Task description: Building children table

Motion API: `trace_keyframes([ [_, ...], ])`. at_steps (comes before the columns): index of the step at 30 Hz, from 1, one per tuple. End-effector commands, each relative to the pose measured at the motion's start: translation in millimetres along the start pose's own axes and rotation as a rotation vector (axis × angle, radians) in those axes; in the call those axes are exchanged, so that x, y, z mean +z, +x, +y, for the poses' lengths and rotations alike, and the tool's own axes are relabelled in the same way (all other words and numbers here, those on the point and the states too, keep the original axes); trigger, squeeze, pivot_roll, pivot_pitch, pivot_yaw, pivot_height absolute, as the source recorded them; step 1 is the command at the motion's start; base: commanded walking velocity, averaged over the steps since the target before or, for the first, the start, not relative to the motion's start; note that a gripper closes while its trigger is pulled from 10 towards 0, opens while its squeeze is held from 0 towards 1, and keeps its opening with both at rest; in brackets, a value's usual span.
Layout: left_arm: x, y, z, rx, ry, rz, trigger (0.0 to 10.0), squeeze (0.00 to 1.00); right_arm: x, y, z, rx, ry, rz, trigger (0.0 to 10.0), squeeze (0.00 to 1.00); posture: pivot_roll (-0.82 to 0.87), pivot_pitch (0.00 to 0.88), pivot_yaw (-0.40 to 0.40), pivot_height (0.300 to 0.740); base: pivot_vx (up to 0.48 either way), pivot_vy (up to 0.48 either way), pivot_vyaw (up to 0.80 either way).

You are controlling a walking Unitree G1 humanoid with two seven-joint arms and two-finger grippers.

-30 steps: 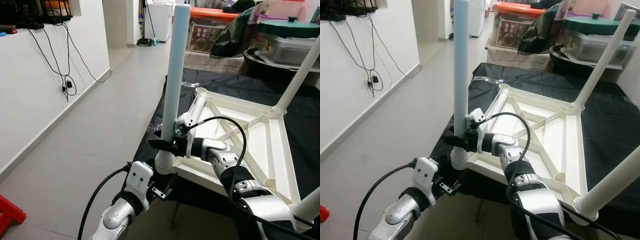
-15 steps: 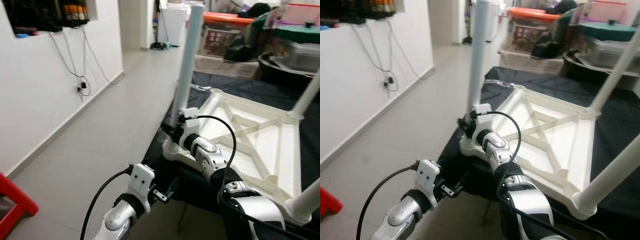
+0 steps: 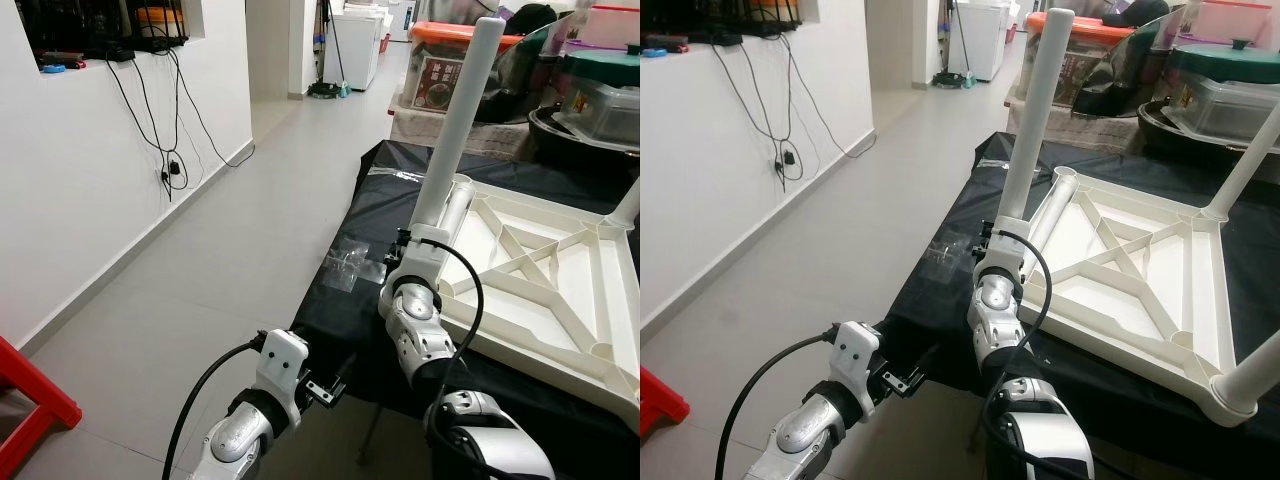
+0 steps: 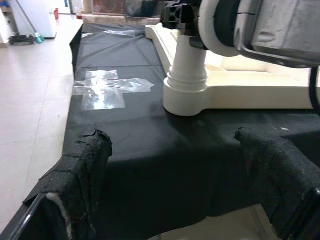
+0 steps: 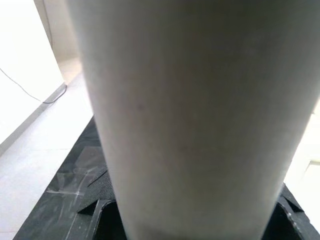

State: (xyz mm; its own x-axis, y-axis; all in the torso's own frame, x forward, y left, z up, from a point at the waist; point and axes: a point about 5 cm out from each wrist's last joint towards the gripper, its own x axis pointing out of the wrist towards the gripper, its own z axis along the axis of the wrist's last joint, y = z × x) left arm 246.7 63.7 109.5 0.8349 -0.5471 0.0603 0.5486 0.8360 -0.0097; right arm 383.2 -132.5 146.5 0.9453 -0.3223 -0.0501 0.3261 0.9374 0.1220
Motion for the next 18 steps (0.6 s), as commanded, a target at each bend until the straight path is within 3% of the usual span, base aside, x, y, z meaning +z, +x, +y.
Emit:
trace_keyframes([
  [1,-2,1.4,-0.8,-0.004,0.004,0.004,10.0,0.00,-7,-1.5,0.6,-0.039,0.032,0.036,10.0,0.00,0.06,0.000,-0.086,0.740,0.000,0.000,0.00],
  [4,-2,1.9,-0.5,-0.004,0.004,0.004,10.0,0.00,-5,-1.9,6.3,-0.003,0.046,0.026,10.0,0.01,0.06,0.000,-0.084,0.740,0.000,0.000,0.00],
  [5,-1,2.4,-0.3,-0.005,0.004,0.004,10.0,0.00,-2,-1.6,9.4,0.034,0.045,0.006,10.0,1.00,0.06,0.000,-0.084,0.740,0.000,0.000,0.00],
  [7,-1,2.4,-0.3,-0.005,0.004,0.004,10.0,0.00,-2,-1.6,9.4,0.034,0.045,0.006,10.0,1.00,0.06,0.000,-0.084,0.740,0.000,0.000,0.00],
  [8,-1,2.8,-0.2,-0.006,0.004,0.003,10.0,0.00,0,-0.9,8.9,0.058,0.032,-0.022,10.0,0.42,0.06,0.000,-0.085,0.740,0.000,0.000,0.00],
  [9,-1,3.0,-0.2,-0.007,0.005,0.002,10.0,0.00,5,1.9,6.0,0.099,0.022,-0.052,10.0,0.00,0.06,0.000,-0.085,0.740,0.000,0.000,0.00],
  [14,0,3.5,0.1,-0.008,0.009,-0.001,10.0,0.00,23,11.2,-2.8,0.219,-0.004,-0.124,10.0,0.00,0.06,0.000,-0.083,0.740,0.000,0.000,0.00],
  [16,1,3.7,0.1,-0.009,0.010,-0.001,10.0,0.00,27,13.6,-3.0,0.277,0.019,-0.119,10.0,0.00,0.06,0.000,-0.082,0.740,0.000,0.000,0.00],
  [17,1,4.3,0.1,-0.010,0.010,0.000,10.0,0.00,31,16.7,-2.4,0.376,0.052,-0.101,10.0,0.00,0.06,0.000,-0.083,0.740,0.000,0.000,0.00],
  [18,1,4.3,0.1,-0.010,0.010,0.000,10.0,0.00,31,16.7,-2.4,0.376,0.052,-0.101,10.0,0.00,0.06,0.000,-0.083,0.740,0.000,0.000,0.00],
])
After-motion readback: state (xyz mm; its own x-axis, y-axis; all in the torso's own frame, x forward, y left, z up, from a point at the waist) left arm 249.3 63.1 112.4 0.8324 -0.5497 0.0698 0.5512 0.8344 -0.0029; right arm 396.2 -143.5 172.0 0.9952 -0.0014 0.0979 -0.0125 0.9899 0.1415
